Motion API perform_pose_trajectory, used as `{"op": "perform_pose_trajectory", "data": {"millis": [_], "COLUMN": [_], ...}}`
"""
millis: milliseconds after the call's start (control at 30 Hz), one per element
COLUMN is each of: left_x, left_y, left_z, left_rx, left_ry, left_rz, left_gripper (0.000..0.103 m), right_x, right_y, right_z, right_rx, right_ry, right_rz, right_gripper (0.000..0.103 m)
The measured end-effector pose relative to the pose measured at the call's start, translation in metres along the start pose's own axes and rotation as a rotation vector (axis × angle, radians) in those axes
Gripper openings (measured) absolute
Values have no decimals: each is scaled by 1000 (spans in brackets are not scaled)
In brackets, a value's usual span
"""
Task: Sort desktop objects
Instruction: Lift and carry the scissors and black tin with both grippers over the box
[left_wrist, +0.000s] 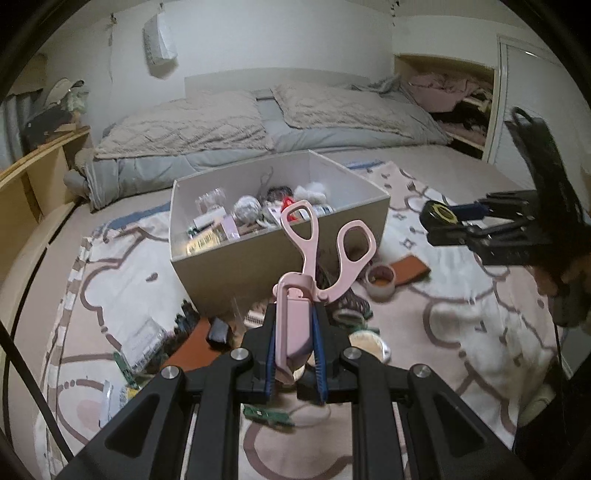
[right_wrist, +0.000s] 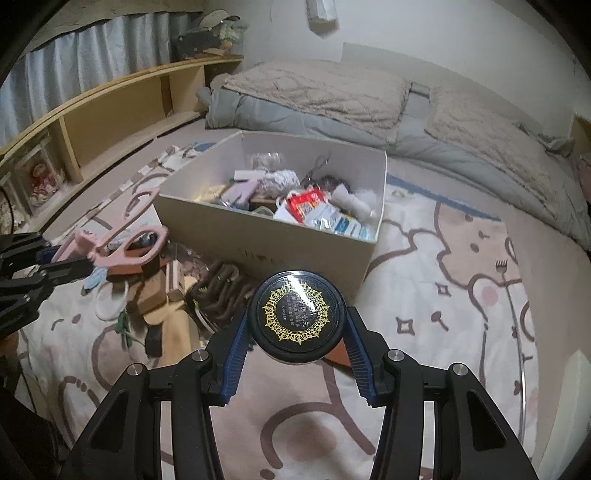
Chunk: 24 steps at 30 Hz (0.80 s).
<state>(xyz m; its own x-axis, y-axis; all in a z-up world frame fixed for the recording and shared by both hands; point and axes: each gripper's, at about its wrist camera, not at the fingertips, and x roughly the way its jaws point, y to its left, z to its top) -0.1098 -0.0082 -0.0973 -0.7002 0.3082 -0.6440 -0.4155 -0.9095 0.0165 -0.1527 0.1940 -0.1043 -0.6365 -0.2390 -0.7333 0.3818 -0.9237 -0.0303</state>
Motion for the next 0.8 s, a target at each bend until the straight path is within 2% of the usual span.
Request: {"op": "perform_pose_trajectory", "data": {"millis": [233,467,667,800], "left_x": [-7,-8,-10,-12], "left_y": [6,14,21,20], "left_z": [22,39,55,69], "left_rx": [-30,-70,-112,-119], "left_ry": [-69,-91,-112,-136], "left_rz": [49,99,123,140], "left_gripper": [17,17,17,17], "right_x": [-17,-35,-42,-45], "right_y": [6,9,8,13], "right_z": [13,35,58,71], "right_rx": [-4,-5,37,20], "right_ry": [-30,-80,-90,-106], "right_rz": [-2,-28,11,-7], "right_gripper": [51,51,51,51]}}
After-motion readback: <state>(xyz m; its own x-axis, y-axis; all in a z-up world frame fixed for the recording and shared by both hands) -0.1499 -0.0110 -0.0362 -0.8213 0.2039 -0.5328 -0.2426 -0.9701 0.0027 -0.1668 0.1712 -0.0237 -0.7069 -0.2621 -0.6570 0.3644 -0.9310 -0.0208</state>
